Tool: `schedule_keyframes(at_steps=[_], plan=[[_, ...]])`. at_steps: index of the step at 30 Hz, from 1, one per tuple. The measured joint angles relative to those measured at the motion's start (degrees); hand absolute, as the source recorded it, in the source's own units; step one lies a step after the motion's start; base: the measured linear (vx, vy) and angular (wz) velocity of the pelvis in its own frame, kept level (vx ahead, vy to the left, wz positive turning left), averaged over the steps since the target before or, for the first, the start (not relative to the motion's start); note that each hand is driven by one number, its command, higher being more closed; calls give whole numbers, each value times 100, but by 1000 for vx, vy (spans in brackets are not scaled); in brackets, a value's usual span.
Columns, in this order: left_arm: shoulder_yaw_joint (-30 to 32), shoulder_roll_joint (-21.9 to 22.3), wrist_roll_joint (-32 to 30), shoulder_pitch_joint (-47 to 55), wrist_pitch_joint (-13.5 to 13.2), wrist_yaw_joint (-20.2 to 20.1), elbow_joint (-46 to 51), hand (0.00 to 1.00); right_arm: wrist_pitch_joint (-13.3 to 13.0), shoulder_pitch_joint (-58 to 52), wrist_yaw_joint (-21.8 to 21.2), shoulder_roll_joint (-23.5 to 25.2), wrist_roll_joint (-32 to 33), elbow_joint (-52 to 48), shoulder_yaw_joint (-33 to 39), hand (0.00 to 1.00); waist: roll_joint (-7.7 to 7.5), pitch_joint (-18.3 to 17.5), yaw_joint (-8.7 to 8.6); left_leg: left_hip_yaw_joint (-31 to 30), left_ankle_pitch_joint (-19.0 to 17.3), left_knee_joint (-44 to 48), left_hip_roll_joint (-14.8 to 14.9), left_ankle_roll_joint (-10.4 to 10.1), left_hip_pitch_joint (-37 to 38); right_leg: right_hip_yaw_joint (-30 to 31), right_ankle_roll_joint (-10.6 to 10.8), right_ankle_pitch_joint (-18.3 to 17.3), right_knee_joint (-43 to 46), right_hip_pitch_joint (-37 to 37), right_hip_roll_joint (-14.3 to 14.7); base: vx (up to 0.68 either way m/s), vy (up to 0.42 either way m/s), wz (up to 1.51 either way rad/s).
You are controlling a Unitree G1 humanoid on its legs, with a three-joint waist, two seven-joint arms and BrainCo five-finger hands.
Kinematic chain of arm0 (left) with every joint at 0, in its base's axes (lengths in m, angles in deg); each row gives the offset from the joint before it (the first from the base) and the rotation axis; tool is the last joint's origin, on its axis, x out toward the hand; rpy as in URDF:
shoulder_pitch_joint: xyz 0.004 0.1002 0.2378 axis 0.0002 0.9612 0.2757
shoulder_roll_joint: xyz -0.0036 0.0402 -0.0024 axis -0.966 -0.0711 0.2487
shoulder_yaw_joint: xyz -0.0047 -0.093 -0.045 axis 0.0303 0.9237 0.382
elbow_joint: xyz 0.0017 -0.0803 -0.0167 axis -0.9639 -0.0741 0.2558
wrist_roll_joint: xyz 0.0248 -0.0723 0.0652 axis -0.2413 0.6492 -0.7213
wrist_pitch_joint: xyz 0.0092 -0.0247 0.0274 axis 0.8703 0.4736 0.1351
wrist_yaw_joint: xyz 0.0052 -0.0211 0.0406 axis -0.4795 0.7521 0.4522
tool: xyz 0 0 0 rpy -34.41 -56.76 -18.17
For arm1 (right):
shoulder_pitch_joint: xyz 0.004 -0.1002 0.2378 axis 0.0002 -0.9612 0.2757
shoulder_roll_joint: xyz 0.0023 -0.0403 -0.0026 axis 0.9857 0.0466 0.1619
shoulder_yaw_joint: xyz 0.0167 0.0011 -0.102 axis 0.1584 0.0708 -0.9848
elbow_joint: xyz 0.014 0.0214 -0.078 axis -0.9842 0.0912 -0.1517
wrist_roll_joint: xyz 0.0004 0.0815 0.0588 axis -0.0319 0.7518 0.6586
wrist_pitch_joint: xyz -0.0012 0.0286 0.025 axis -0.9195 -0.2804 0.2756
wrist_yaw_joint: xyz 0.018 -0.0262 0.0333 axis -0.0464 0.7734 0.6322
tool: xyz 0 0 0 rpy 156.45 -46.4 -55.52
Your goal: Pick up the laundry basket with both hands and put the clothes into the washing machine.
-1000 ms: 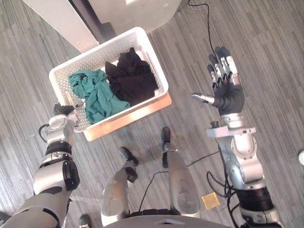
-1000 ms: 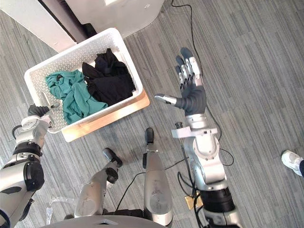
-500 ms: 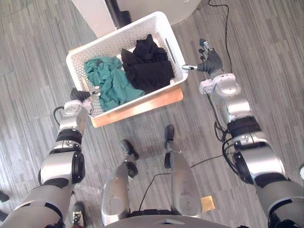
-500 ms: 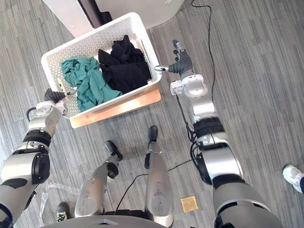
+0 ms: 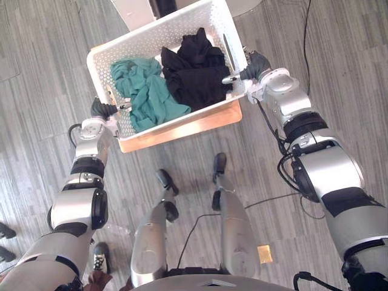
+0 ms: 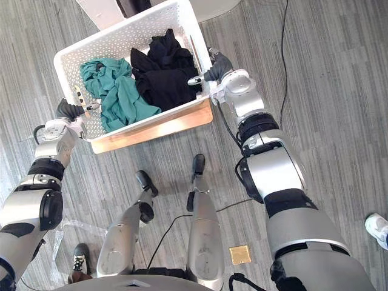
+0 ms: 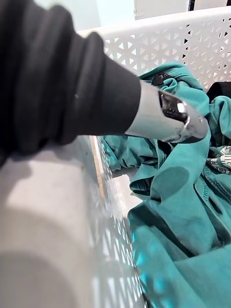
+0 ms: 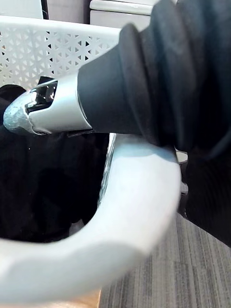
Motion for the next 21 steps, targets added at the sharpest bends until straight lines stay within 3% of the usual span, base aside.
schedule_keyframes(at_steps=[9, 10, 11, 21], plan=[[-41, -1, -5, -191, -31, -18, 195, 0, -11, 434, -237, -146, -1174, 105, -195, 0, 49, -28, 25, -85, 248, -318, -37, -39, -177, -168, -31, 90, -104, -160, 8, 17, -9, 7], [-43, 6, -7, -221, -31, -18, 196, 0, -12, 437, -240, -153, -1327, 109, -185, 100, 50, -28, 23, -116, 291, -360, -39, -27, -182, -204, -32, 90, -103, -160, 8, 19, -19, 14], [-45, 15, -10, -236, -31, -16, 196, 100, -10, 437, -239, -158, -1346, 111, -180, 100, 50, -28, 24, -131, 303, -377, -41, -27, -183, -215, -32, 90, -103, -160, 8, 22, -21, 11], [-48, 106, -39, -387, 16, 312, 197, 100, -8, 384, -183, -129, -1496, 180, 526, 100, 60, -36, 23, -287, 515, -628, -90, -29, -208, -378, -39, 90, -92, -183, -13, 16, -14, 8]])
